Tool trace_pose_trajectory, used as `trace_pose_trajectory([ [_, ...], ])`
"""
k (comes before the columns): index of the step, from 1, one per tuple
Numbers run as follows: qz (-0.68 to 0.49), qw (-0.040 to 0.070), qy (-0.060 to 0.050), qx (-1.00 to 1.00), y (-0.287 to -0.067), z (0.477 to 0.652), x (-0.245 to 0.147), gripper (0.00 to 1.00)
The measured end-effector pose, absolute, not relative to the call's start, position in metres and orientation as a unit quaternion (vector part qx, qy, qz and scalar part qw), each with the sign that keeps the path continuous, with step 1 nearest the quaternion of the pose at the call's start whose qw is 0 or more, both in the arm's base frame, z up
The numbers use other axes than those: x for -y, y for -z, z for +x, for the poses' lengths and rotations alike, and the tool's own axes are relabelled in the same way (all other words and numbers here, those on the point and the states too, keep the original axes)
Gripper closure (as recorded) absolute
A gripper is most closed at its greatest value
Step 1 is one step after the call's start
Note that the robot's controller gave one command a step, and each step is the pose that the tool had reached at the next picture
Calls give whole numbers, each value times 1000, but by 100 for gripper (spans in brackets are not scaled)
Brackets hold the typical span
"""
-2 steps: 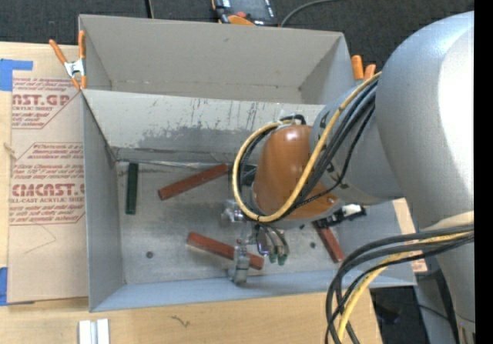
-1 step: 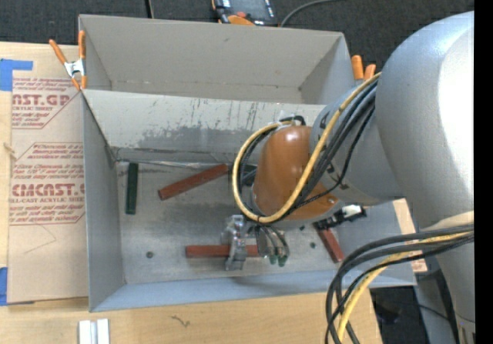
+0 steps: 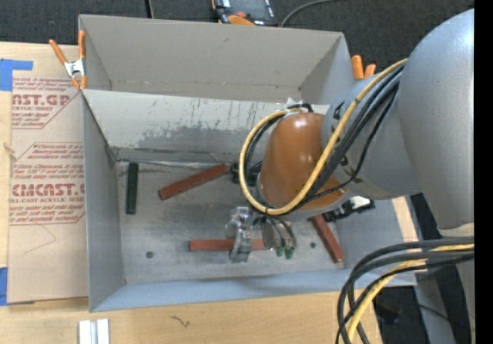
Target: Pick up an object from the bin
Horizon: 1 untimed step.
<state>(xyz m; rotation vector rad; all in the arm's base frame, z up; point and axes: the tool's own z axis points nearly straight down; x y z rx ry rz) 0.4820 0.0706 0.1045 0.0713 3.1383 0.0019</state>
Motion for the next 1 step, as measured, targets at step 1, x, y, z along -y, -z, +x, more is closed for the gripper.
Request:
trace_pose_trajectory([
  [1,23,3,-1,-1000,-174,484,-71,100],
])
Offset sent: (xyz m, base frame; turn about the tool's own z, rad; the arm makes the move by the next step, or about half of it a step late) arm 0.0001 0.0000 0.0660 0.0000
